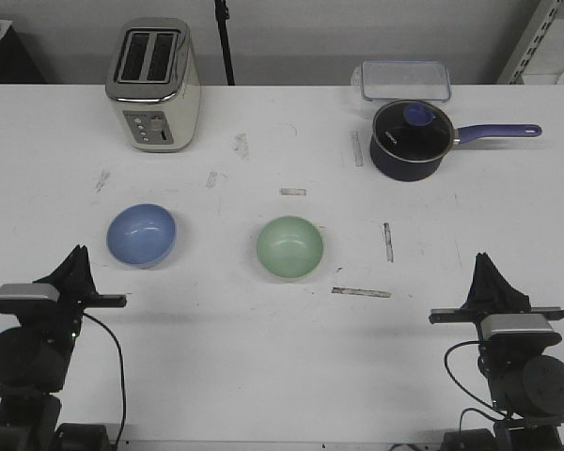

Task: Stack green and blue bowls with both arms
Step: 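Reach the left gripper to the light blue bowl and grip its rim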

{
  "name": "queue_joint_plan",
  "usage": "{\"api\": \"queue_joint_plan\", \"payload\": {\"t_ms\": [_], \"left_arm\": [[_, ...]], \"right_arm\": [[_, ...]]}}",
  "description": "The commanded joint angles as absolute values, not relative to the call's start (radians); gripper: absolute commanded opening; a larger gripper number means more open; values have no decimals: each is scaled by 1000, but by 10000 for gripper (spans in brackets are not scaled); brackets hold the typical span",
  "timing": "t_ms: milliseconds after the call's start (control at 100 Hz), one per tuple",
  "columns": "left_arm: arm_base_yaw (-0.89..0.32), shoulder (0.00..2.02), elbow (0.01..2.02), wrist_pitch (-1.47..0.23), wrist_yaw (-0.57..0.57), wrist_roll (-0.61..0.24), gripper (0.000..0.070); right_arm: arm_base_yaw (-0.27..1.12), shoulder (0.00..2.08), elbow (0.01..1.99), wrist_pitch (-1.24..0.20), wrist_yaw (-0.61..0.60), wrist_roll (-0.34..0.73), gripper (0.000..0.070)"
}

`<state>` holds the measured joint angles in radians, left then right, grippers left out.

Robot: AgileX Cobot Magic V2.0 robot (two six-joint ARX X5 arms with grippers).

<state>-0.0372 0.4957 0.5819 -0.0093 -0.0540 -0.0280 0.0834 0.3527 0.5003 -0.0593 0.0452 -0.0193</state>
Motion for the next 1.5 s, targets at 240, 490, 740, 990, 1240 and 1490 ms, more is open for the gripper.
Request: {"api": "queue_joint_plan", "payload": {"t_ms": [240,490,740,990,1240,1490], "left_arm": [[-37,871,830,-184,-51,-71,2],[-31,1054,985,-428,-42,-211,2],[36,1236,1177,-704,83,-334,2],[159,1364,1249,-742,239,-355,9],[224,1454,1249,-749,239,-360,397],[222,1555,1249,-685,239,-357,422]], "right_arm": [[84,352,508,-46,45,-23,9],[84,352,508,-46,45,-23,9],[85,352,508,-46,45,-23,9],[84,352,508,-46,45,-23,9],[84,352,508,-46,45,-23,9],[84,352,508,-46,45,-23,9]]}}
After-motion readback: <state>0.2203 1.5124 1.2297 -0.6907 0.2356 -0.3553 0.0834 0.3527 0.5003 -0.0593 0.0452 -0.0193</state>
